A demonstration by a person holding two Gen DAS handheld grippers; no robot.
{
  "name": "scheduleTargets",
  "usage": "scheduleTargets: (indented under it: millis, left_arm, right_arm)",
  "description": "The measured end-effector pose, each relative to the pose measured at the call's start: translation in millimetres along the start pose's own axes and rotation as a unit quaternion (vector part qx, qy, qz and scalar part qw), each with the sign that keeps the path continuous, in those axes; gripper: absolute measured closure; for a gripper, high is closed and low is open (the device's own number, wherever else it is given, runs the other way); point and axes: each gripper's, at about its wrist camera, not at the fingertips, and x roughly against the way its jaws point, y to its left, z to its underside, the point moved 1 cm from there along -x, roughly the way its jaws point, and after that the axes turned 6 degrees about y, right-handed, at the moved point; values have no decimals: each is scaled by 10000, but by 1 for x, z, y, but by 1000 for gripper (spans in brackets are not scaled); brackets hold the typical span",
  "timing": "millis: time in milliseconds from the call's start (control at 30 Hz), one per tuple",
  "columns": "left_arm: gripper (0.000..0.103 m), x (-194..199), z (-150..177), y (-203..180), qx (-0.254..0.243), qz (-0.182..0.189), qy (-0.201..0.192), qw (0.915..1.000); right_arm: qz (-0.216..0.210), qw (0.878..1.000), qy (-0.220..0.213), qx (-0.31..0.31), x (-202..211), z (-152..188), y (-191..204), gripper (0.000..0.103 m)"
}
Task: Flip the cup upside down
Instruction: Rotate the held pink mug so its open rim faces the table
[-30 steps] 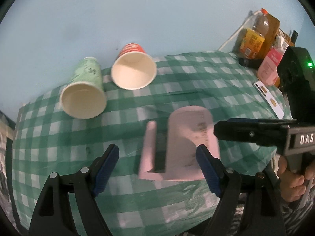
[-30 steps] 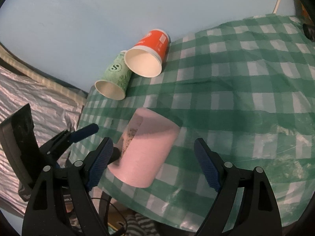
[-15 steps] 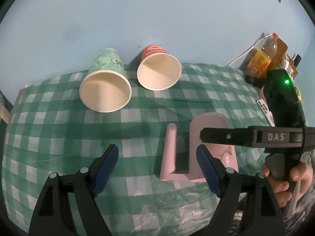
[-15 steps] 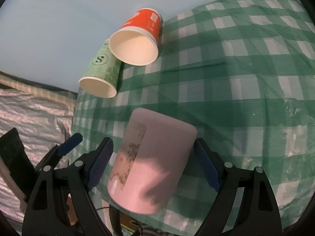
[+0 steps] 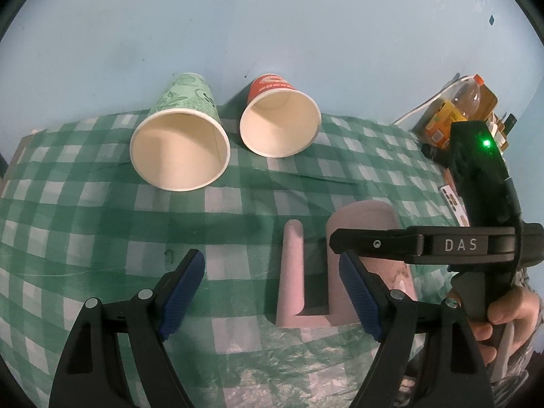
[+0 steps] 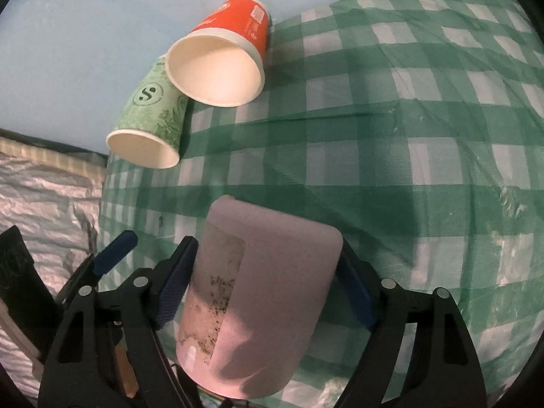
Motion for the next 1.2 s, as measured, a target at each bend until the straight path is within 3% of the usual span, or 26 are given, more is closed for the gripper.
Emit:
scheduleTargets:
  millis: [267,500,833,967,1200]
  left_arm:
    - [13,13,1,11,196,92,-290,9993]
    - [13,21,6,7,163,148,-377,9990]
    - [13,30,15,7,156,76,-577,9982]
    - [12,31,23,11,191,3,-649,9977]
    - [12,30,36,11,158,-76,-701,9974]
  right_arm:
    - [-61,9987,-292,414,7,5,9,27]
    - [37,9912,-729,1103,23,25,28,29]
    - [84,9783,-1319,1597,39,37,35,30]
    - [387,9653,-1778,1875,46,42,44,30]
    - [967,9283,-2644,2428,55,55,64,30]
